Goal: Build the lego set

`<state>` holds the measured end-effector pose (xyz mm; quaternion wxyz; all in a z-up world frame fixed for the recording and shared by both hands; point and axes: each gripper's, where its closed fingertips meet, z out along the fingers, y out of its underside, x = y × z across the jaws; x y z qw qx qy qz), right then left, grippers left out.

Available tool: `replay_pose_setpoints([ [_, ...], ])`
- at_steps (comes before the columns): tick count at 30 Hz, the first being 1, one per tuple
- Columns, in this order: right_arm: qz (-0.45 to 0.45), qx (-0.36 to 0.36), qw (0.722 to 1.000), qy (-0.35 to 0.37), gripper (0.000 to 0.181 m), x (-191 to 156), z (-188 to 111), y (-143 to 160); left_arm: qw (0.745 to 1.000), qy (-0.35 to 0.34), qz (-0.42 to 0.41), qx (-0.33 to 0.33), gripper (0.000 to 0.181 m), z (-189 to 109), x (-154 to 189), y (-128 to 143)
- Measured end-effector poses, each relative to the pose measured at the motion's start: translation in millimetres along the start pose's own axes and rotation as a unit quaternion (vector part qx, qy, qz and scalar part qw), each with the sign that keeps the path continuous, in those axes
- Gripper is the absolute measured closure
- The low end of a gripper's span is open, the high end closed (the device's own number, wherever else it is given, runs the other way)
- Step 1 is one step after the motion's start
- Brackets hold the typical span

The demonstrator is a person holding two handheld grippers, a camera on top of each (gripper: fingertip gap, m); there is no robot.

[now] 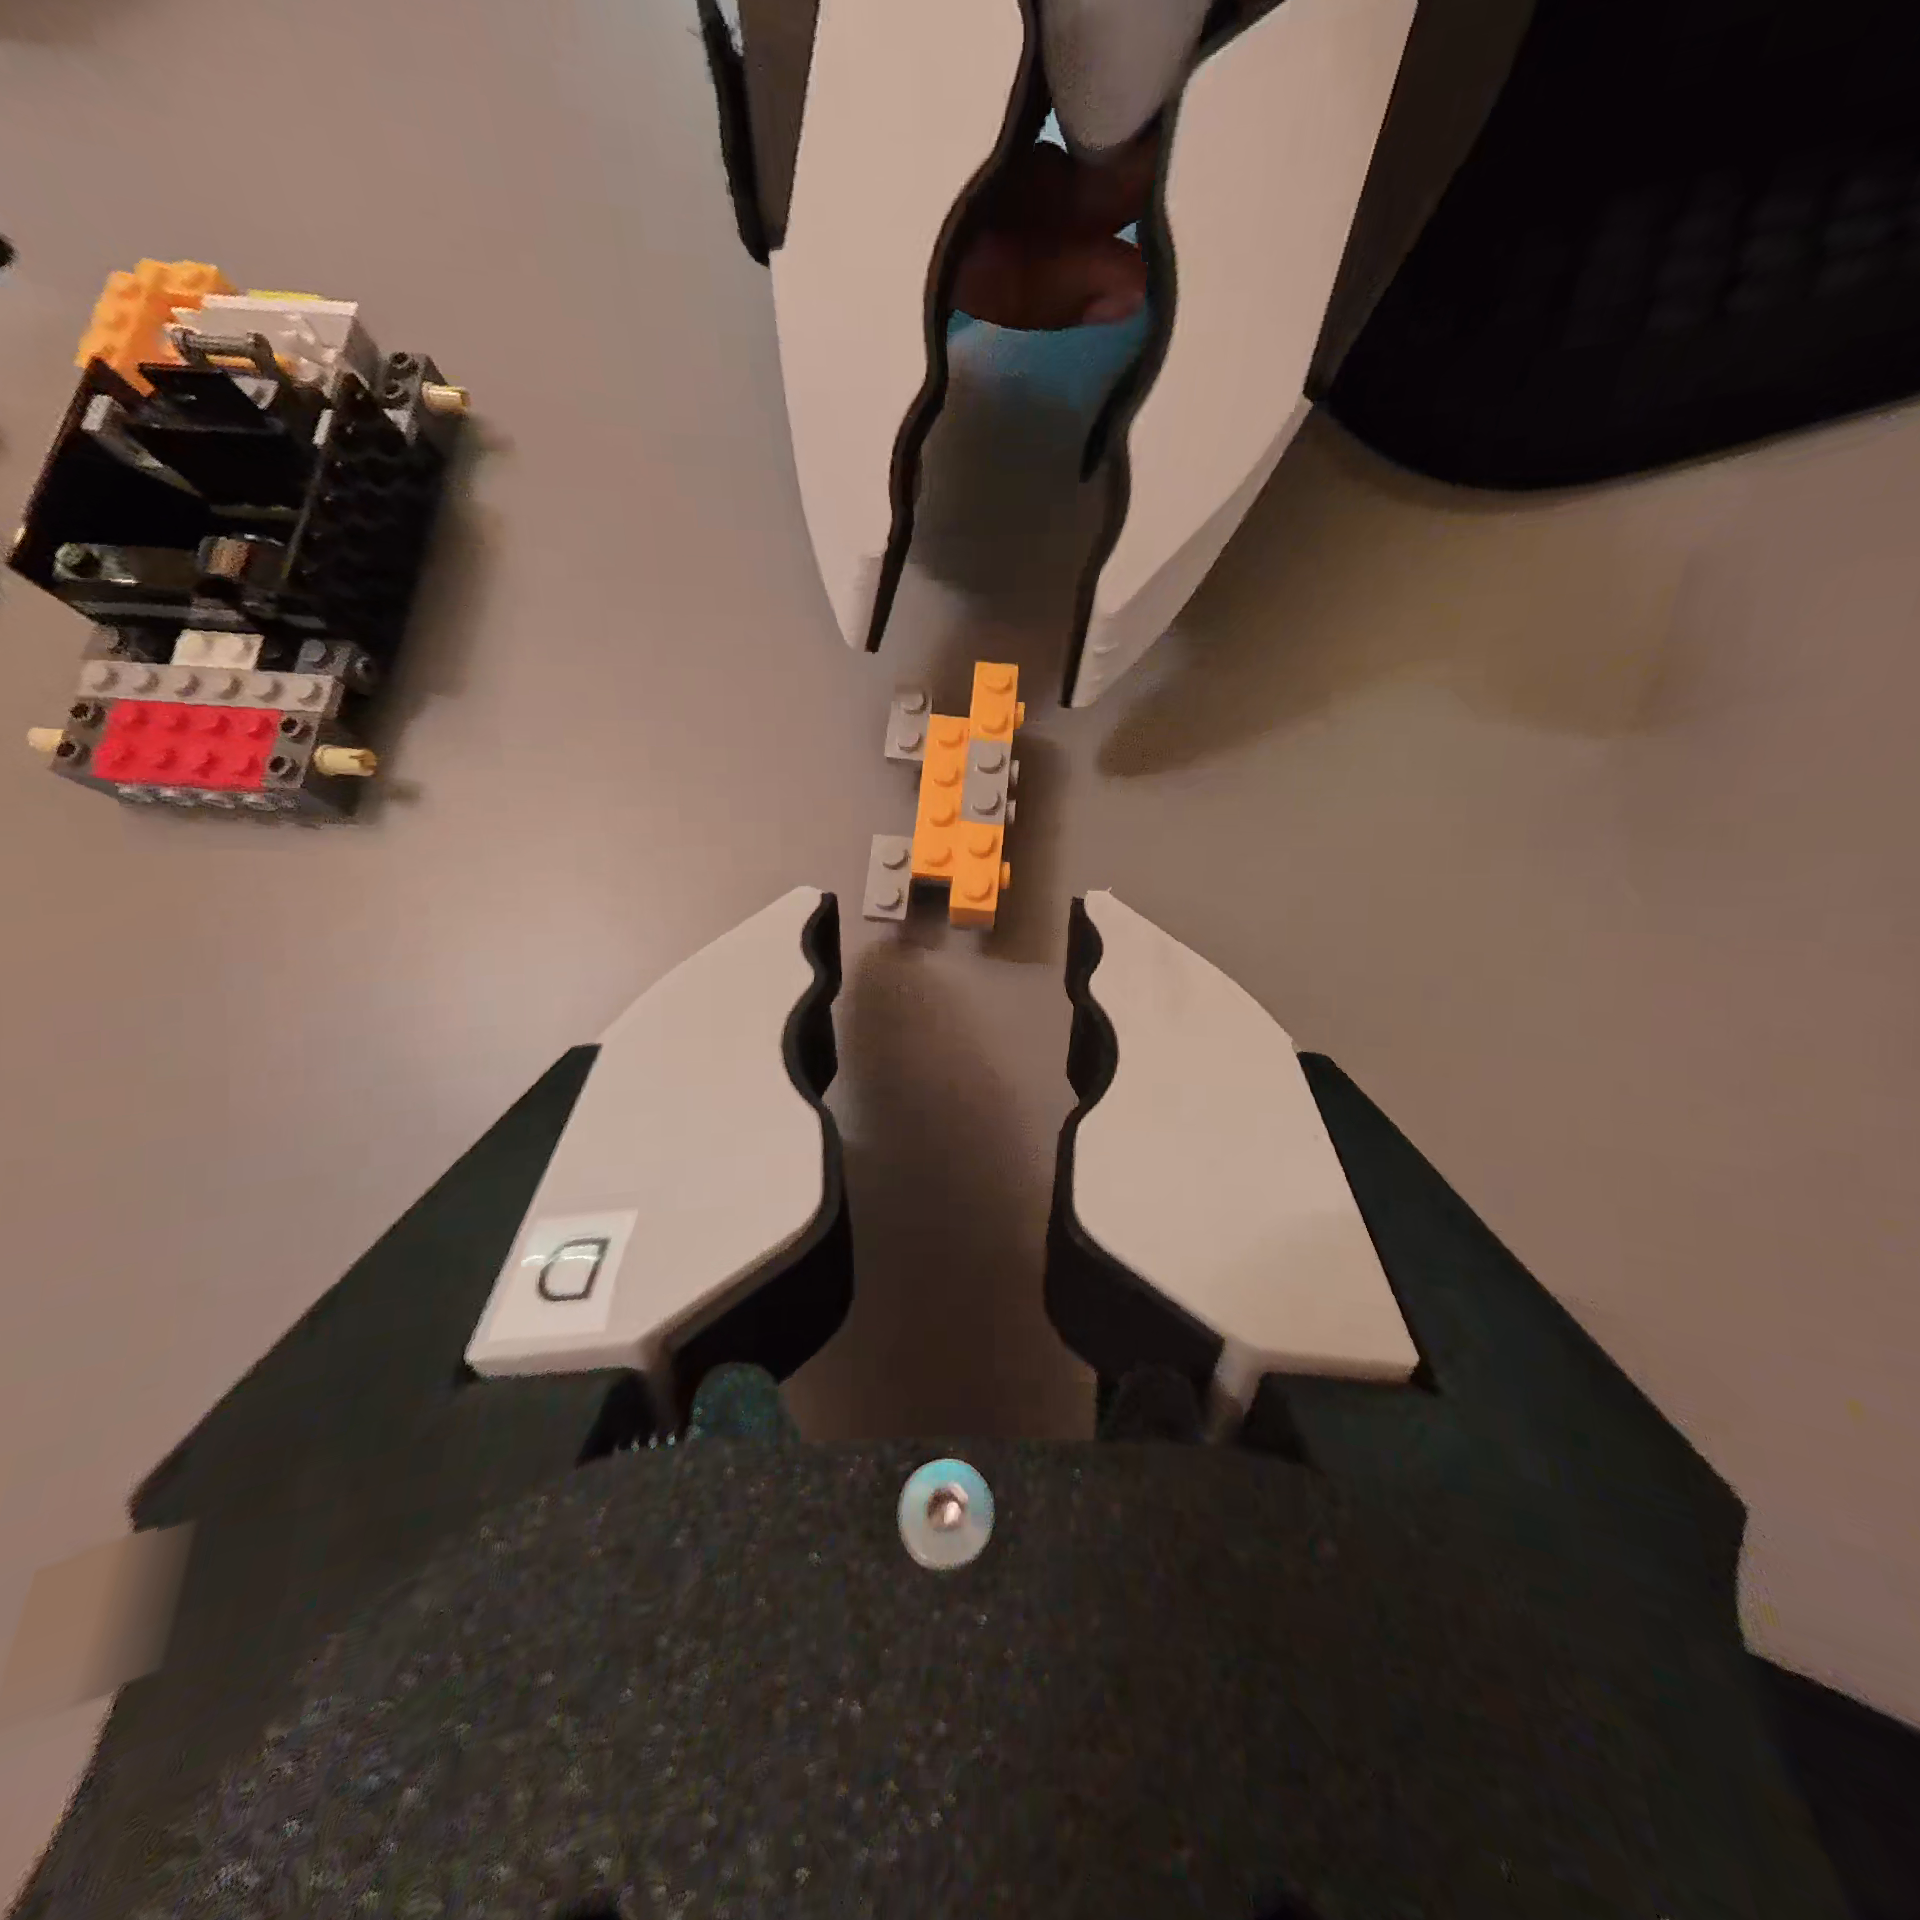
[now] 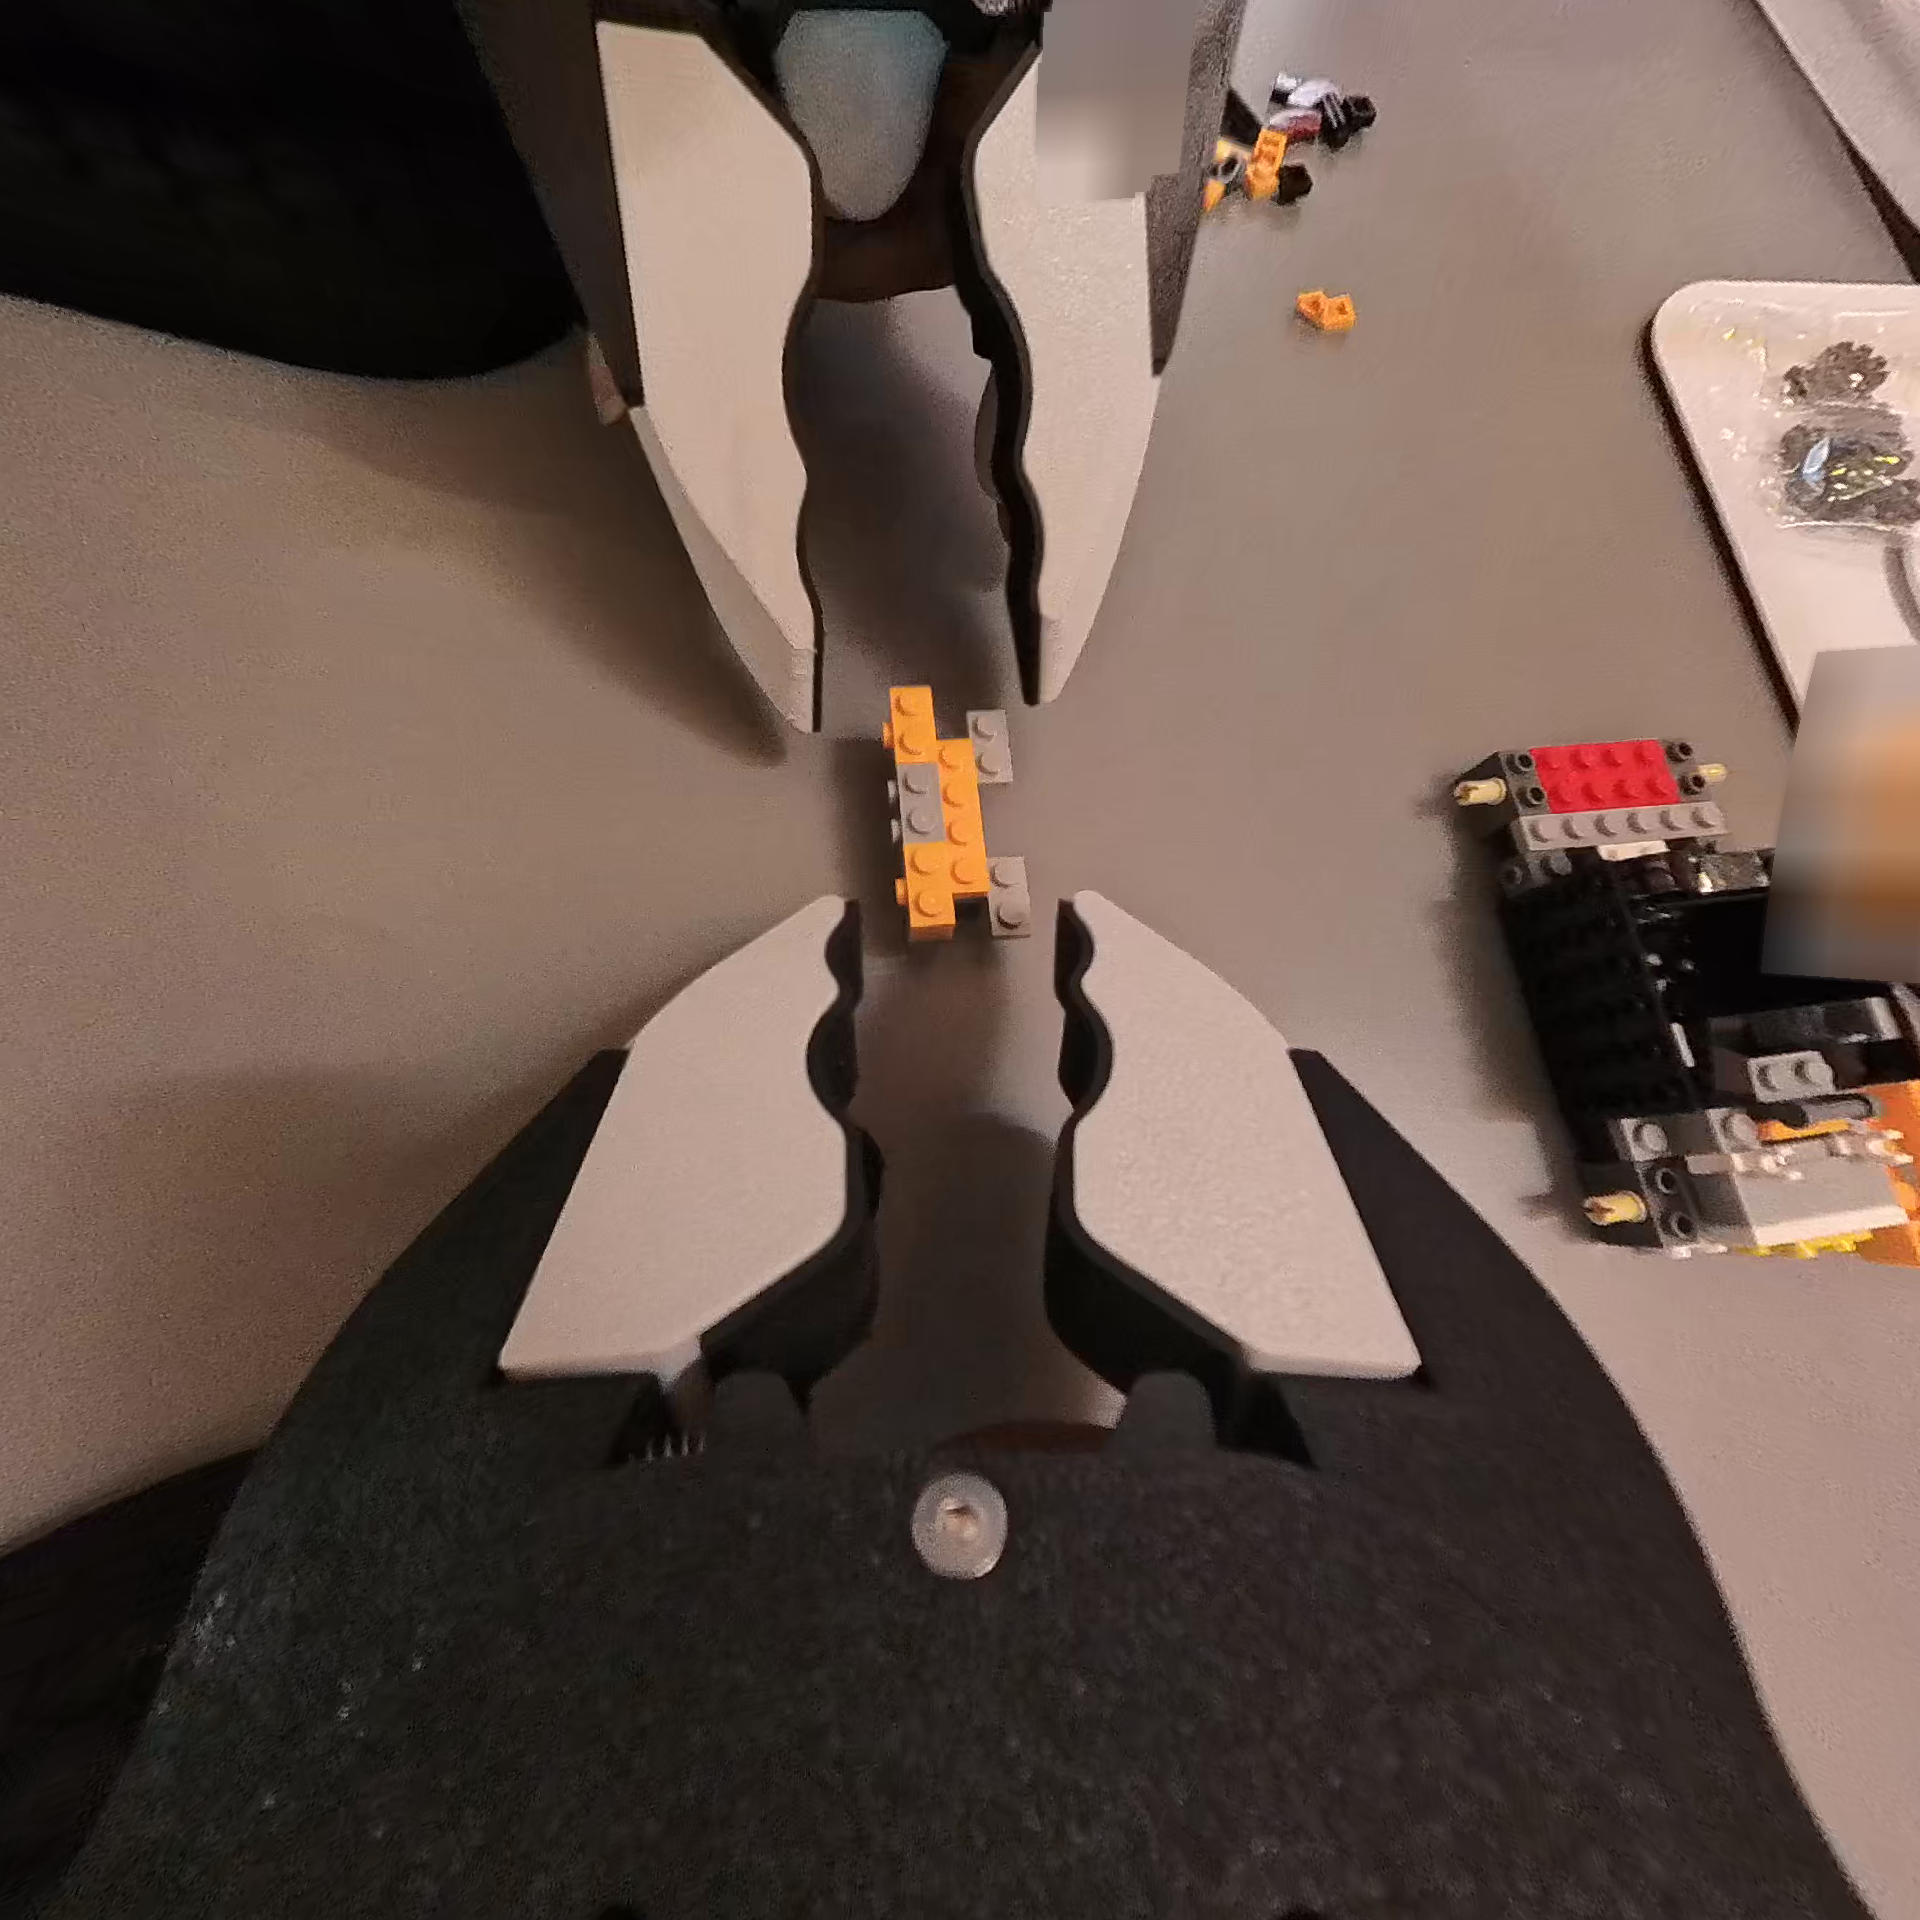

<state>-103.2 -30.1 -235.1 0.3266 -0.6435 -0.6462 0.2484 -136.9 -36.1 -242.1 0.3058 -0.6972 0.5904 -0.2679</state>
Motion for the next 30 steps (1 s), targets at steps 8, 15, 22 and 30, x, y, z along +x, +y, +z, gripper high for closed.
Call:
replay_pose_setpoints([
  [8, -0.011, -0.010, 0.999, 0.039, 0.164, 15, 2, 5, 0.999, -0.042, 0.001, -0.006, 0.156, 9, -12, 1],
  [15, -0.012, -0.008, 0.999, 0.051, 0.171, 20, 6, 4, 0.999, -0.031, 0.011, 0.006, 0.156, 8, -29, 2],
  [22, -0.004, -0.006, 0.998, 0.058, 0.172, 23, 7, 4, 0.999, -0.027, 0.015, 0.013, 0.156, 7, -39, 3],
  [30, 0.022, 0.043, 0.997, 0.068, 0.168, 26, -1, -7, 0.997, -0.059, 0.008, 0.054, 0.146, -9, -49, -8],
])
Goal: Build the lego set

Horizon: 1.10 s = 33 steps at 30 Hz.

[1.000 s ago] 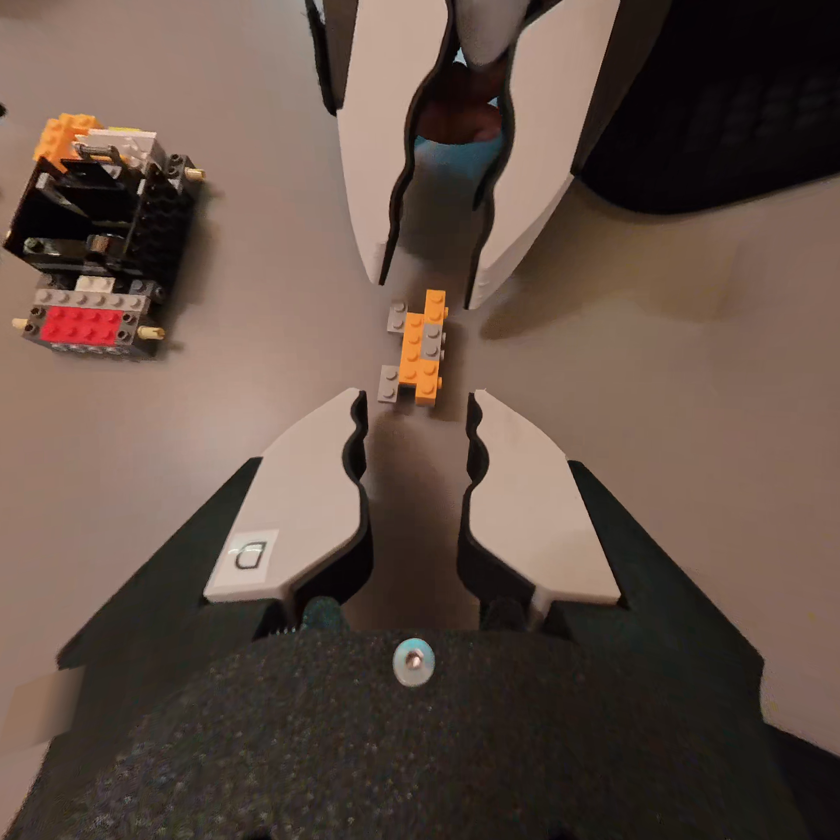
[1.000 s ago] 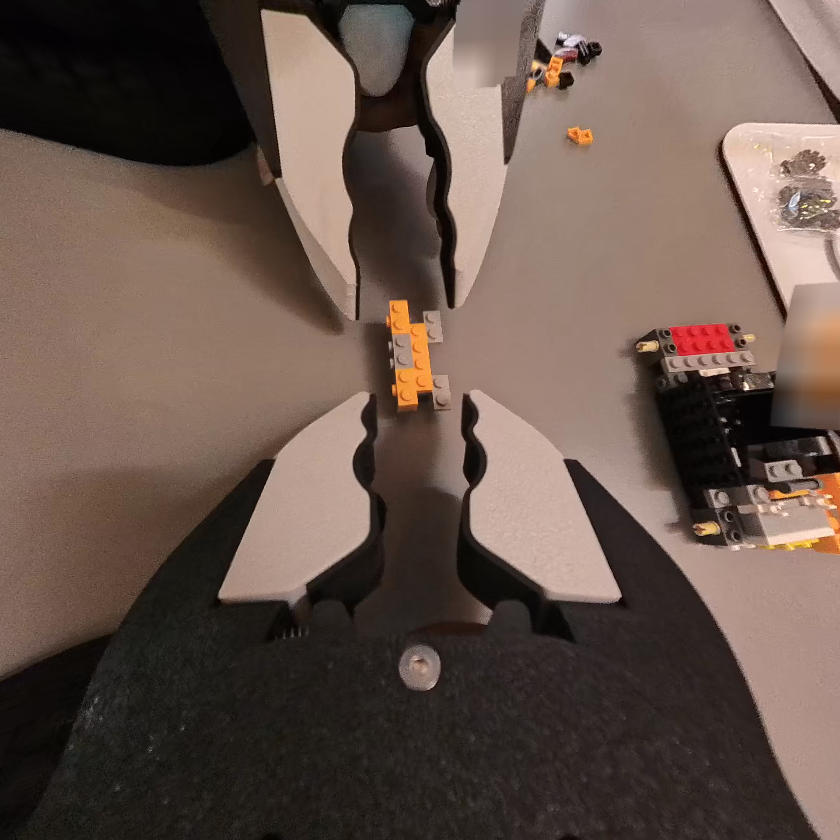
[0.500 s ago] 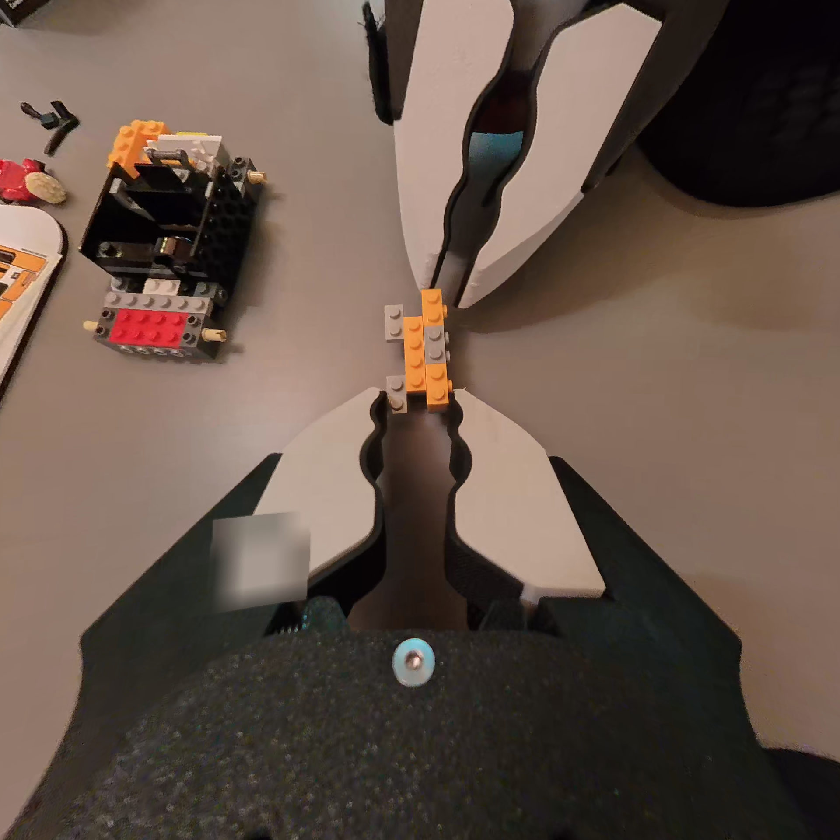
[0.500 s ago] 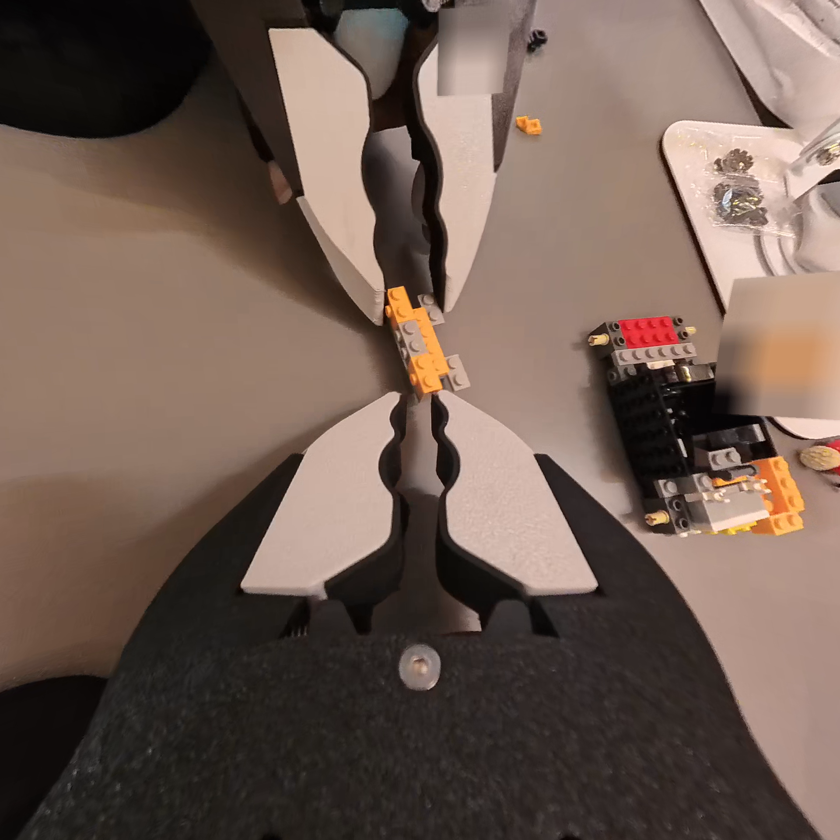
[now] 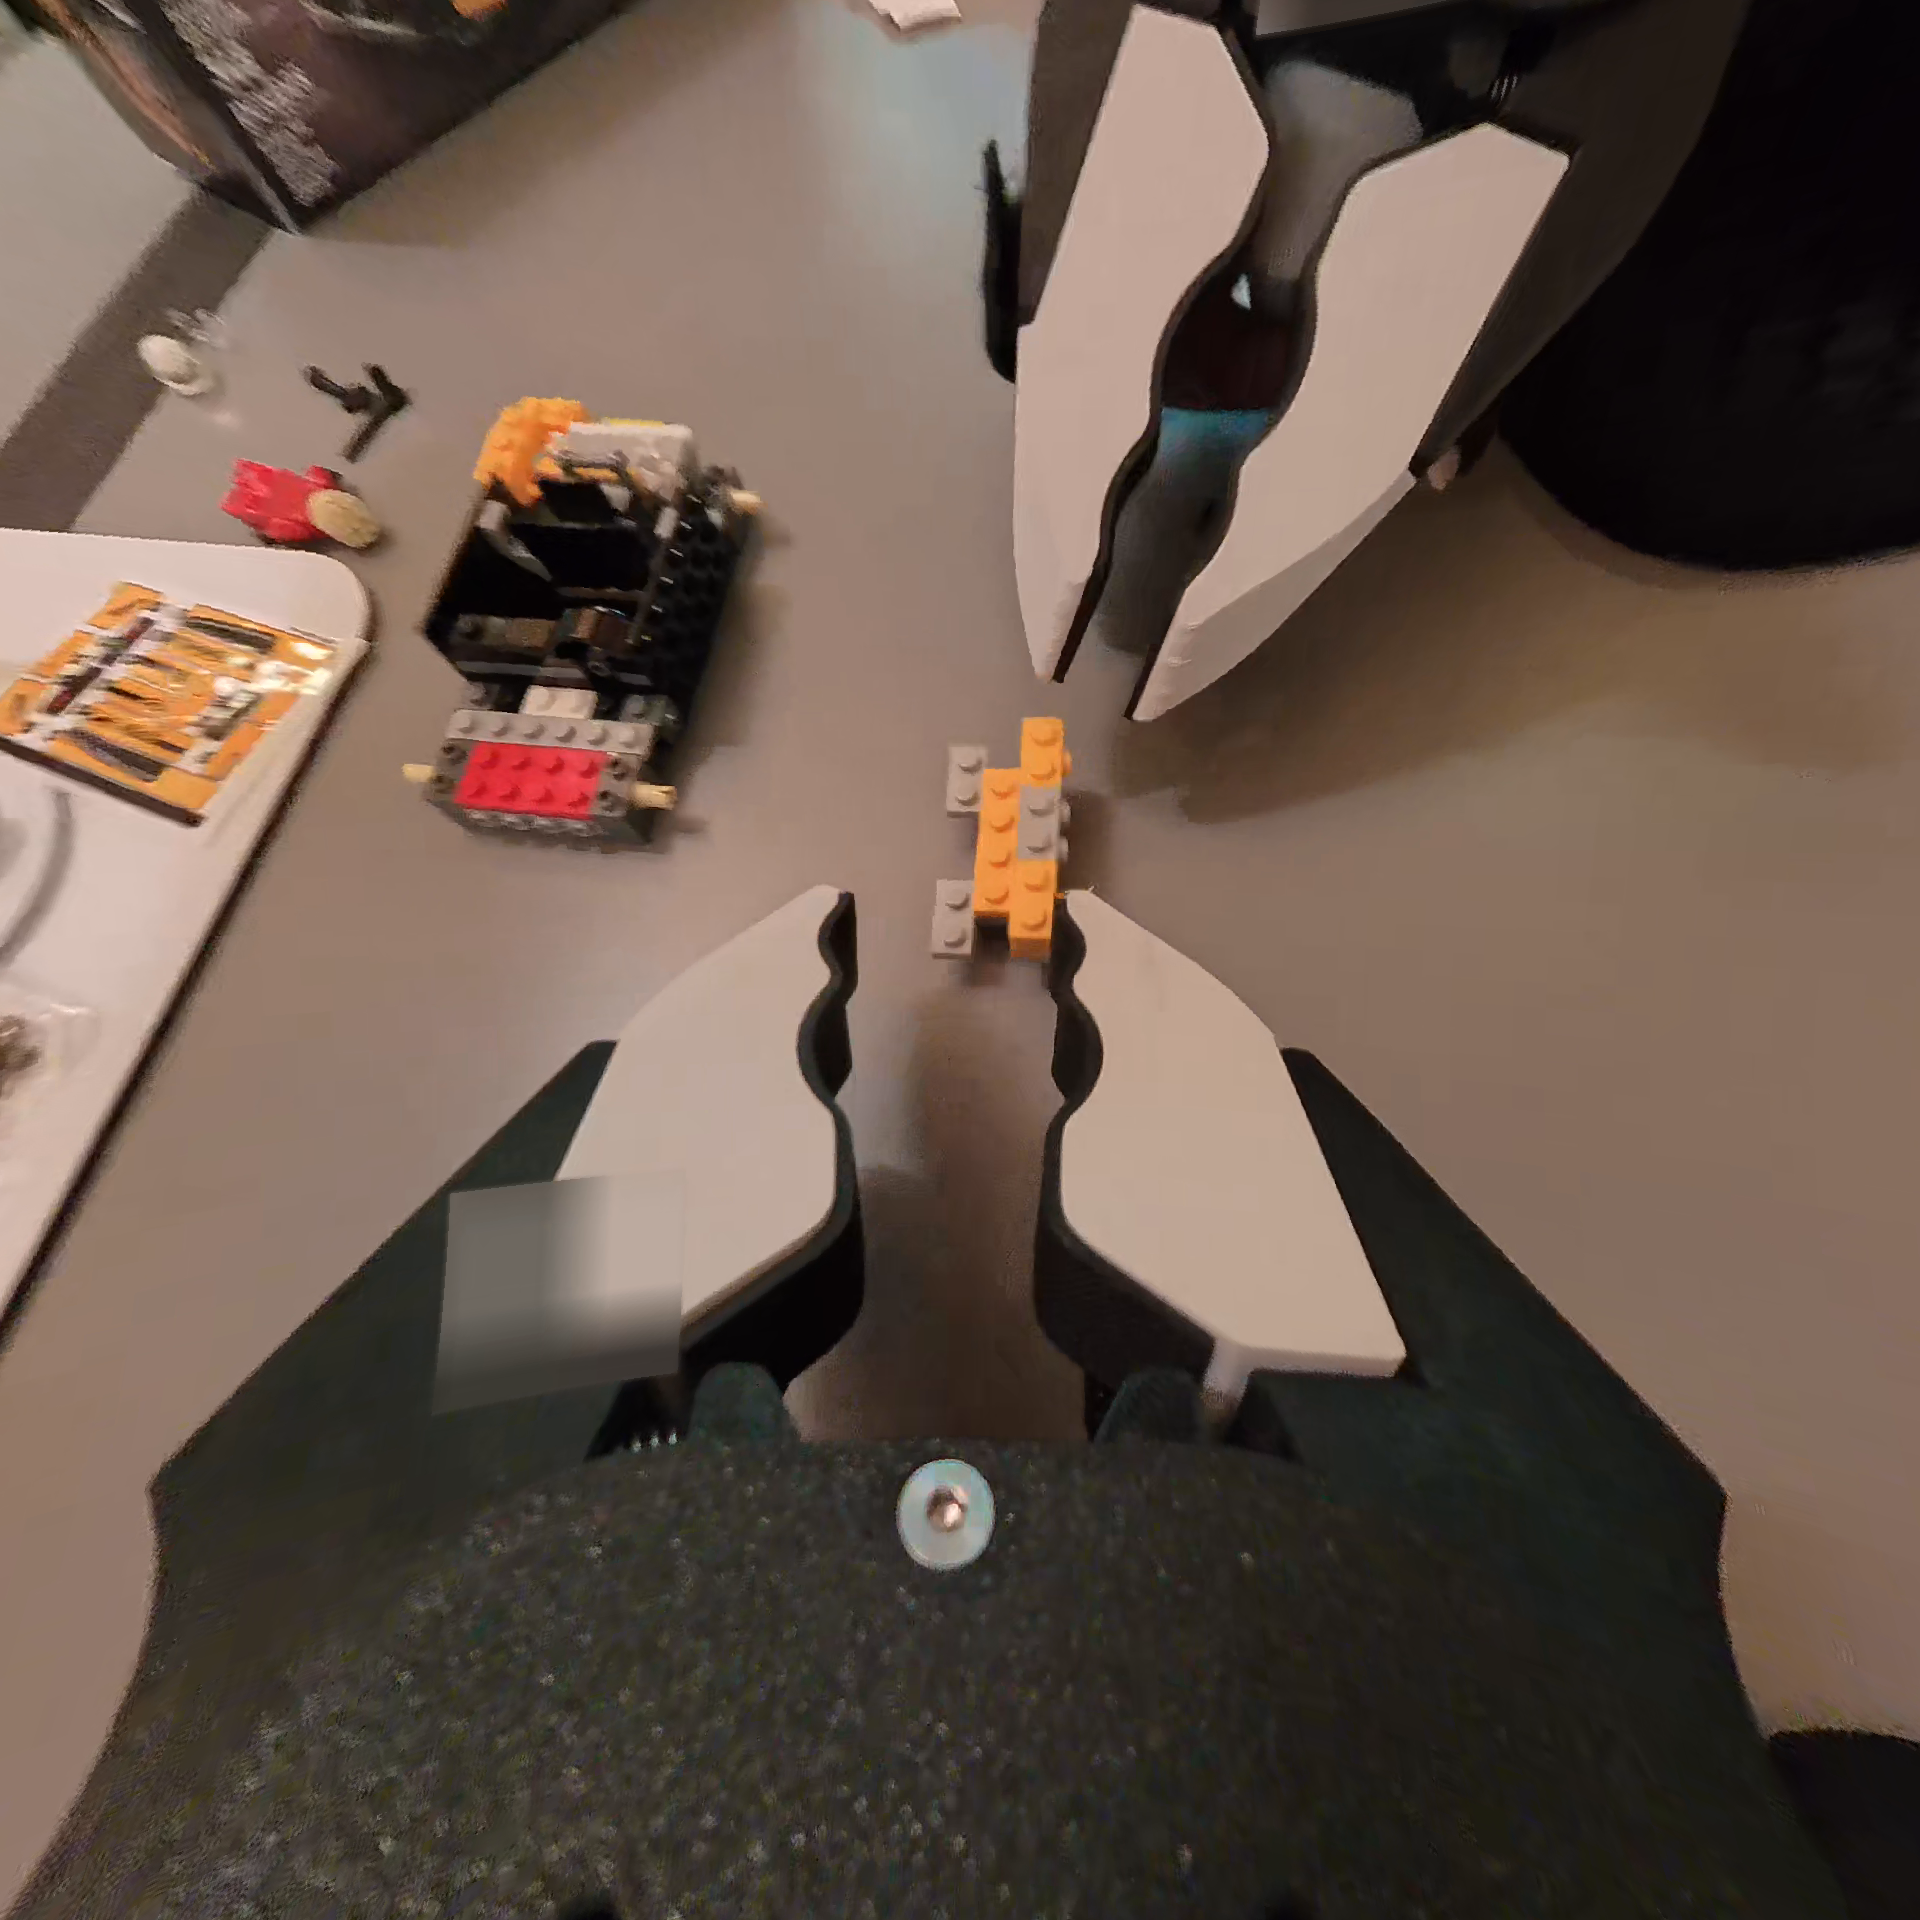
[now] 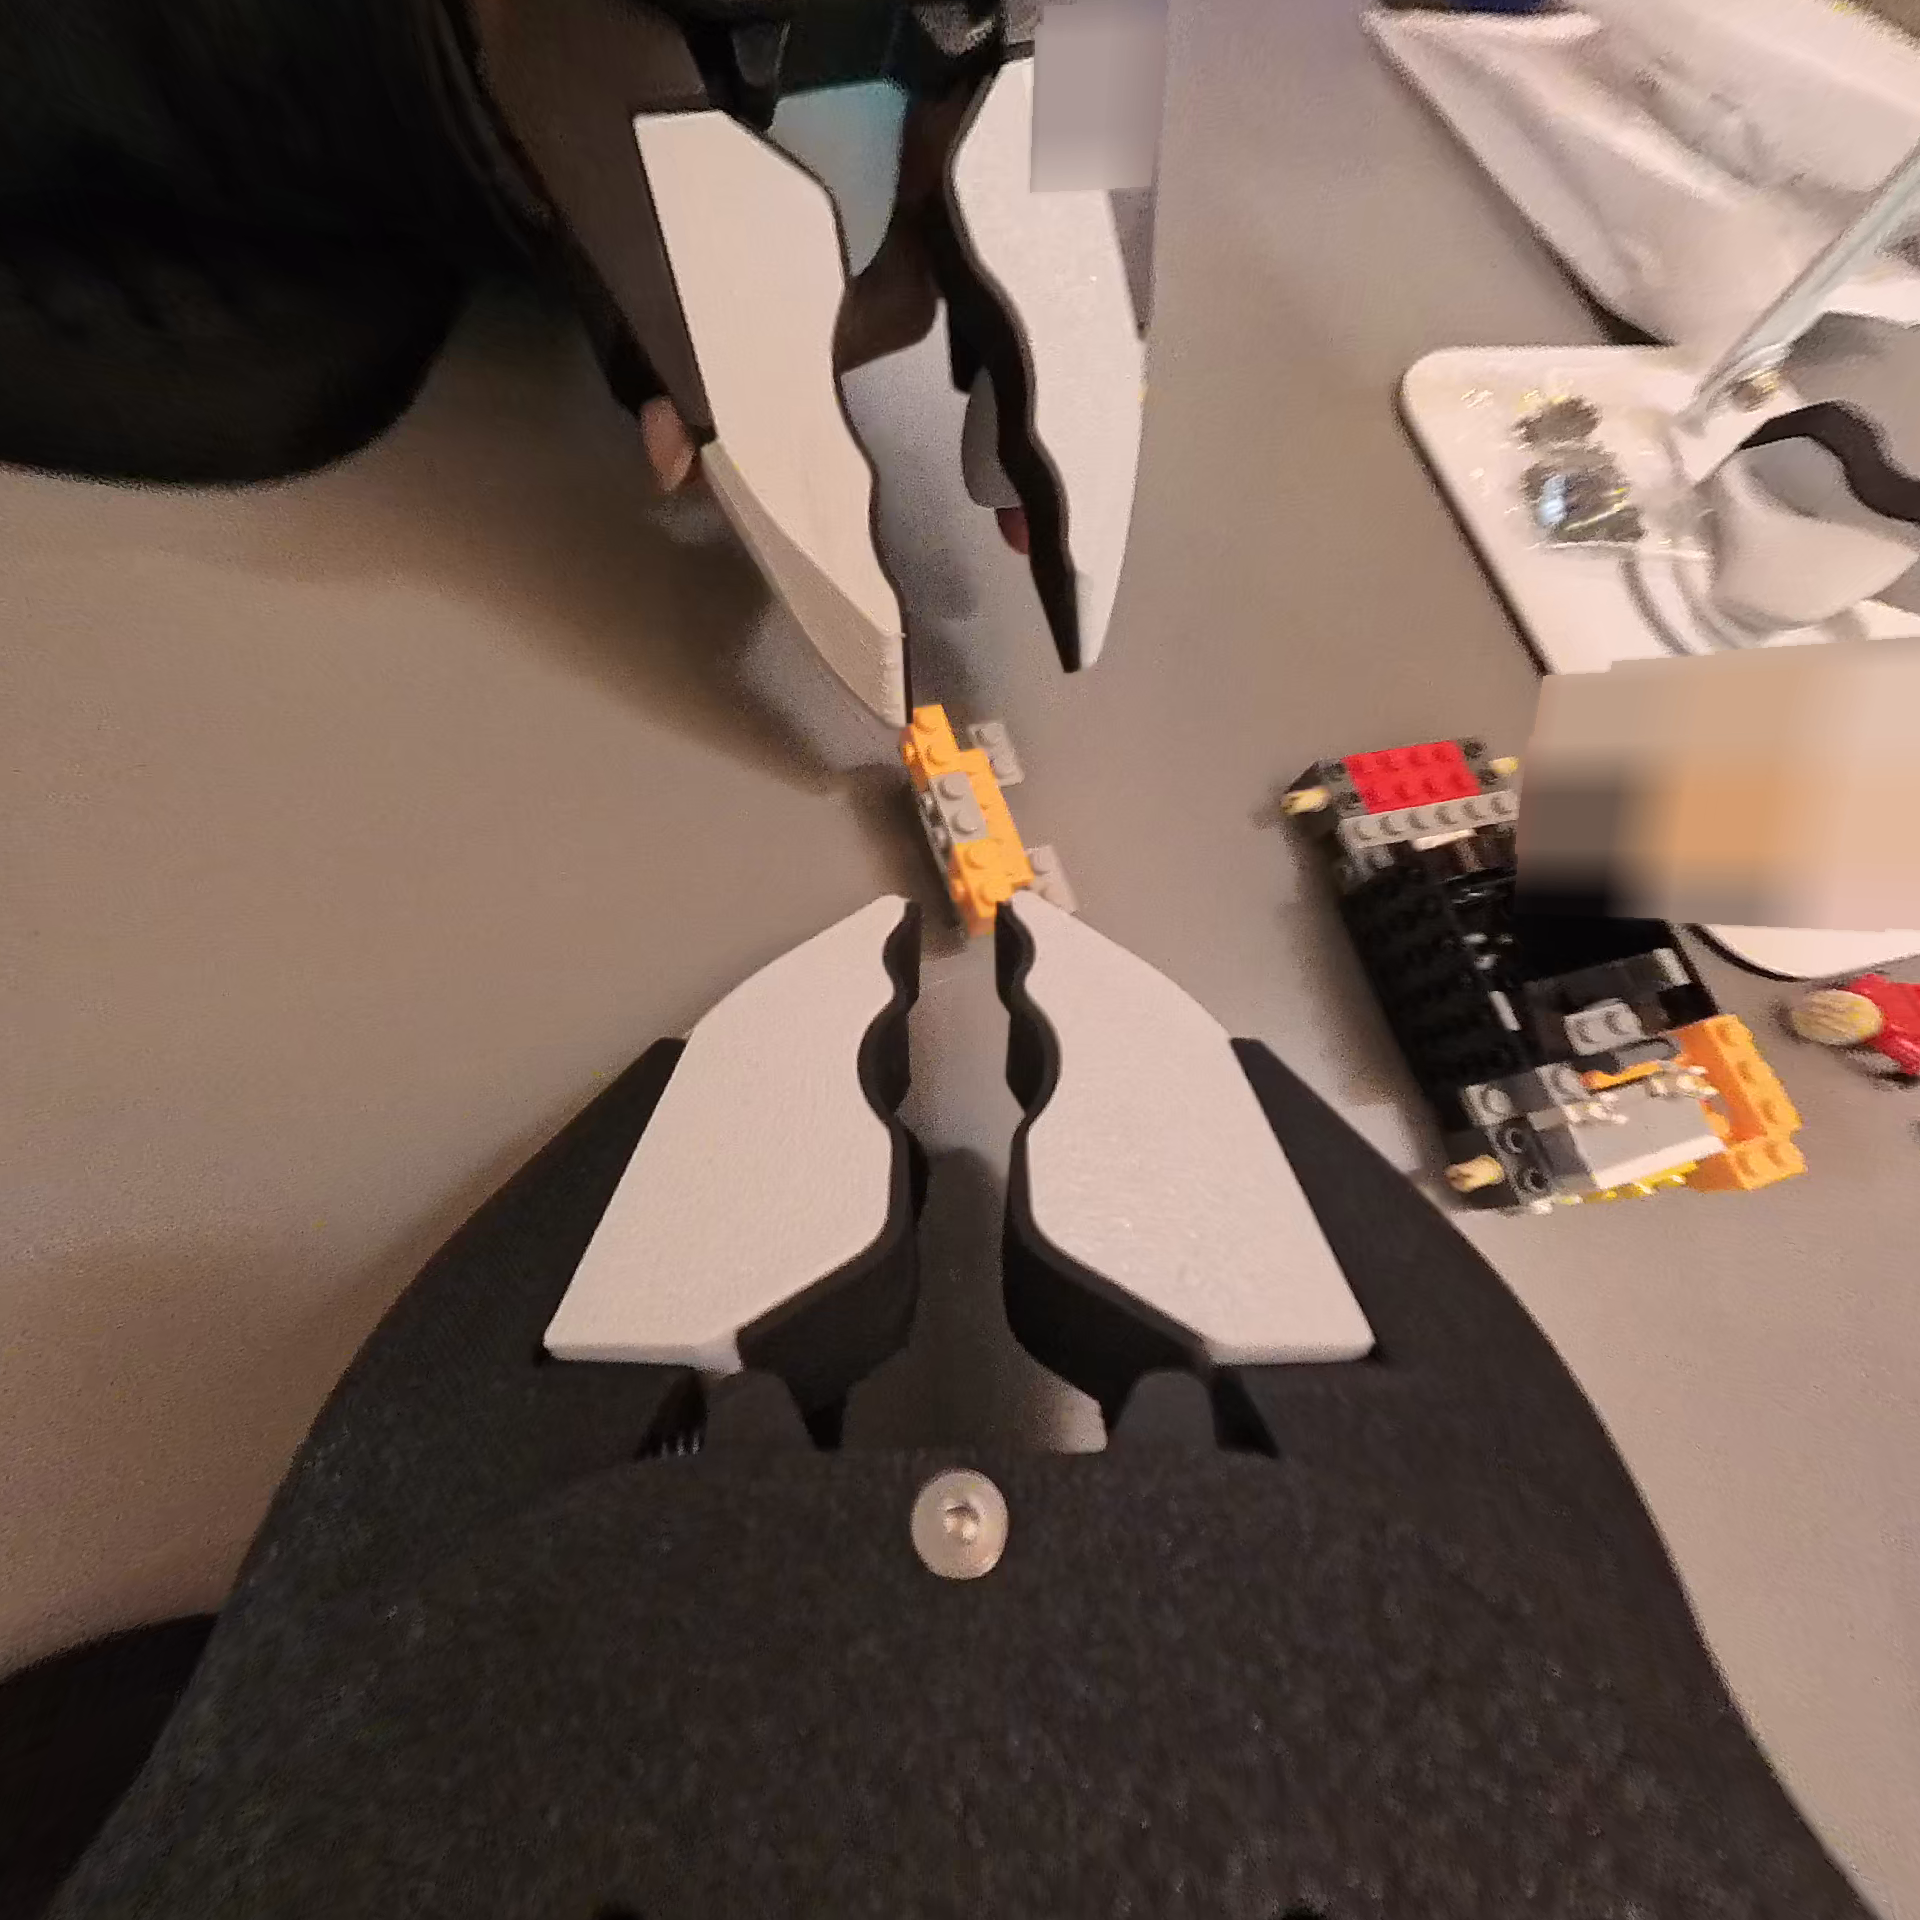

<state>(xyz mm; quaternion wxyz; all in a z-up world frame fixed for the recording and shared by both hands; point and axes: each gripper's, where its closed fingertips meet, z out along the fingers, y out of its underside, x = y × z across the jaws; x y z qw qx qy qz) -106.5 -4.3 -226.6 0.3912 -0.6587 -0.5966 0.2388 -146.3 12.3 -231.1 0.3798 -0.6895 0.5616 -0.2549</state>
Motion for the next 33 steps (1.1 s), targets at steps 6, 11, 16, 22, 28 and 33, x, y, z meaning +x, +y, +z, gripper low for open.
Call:
replay_pose_setpoints([
  [6, 0.044, 0.116, 0.983, 0.132, 0.155, 42, -30, -40, 0.978, -0.123, -0.070, 0.150, 0.156, -39, -32, -46],
  [11, 0.068, 0.197, 0.946, 0.249, 0.166, 73, -61, -89, 0.923, -0.296, -0.051, 0.240, 0.181, -86, -64, -85],
  [16, 0.088, 0.257, 0.909, 0.316, 0.178, 112, -92, -152, 0.859, -0.415, -0.070, 0.291, 0.181, -140, -98, -125],
  [22, 0.124, 0.297, 0.881, 0.347, 0.181, 147, -114, -186, 0.785, -0.518, -0.127, 0.314, 0.181, -207, -156, -150],
  [28, 0.162, 0.272, 0.867, 0.385, 0.181, 173, -110, -138, 0.749, -0.571, -0.168, 0.292, 0.181, -215, -198, -109],
  [33, 0.190, 0.270, 0.856, 0.397, 0.181, 181, -107, -117, 0.742, -0.587, -0.193, 0.259, 0.181, -214, -213, -71],
])
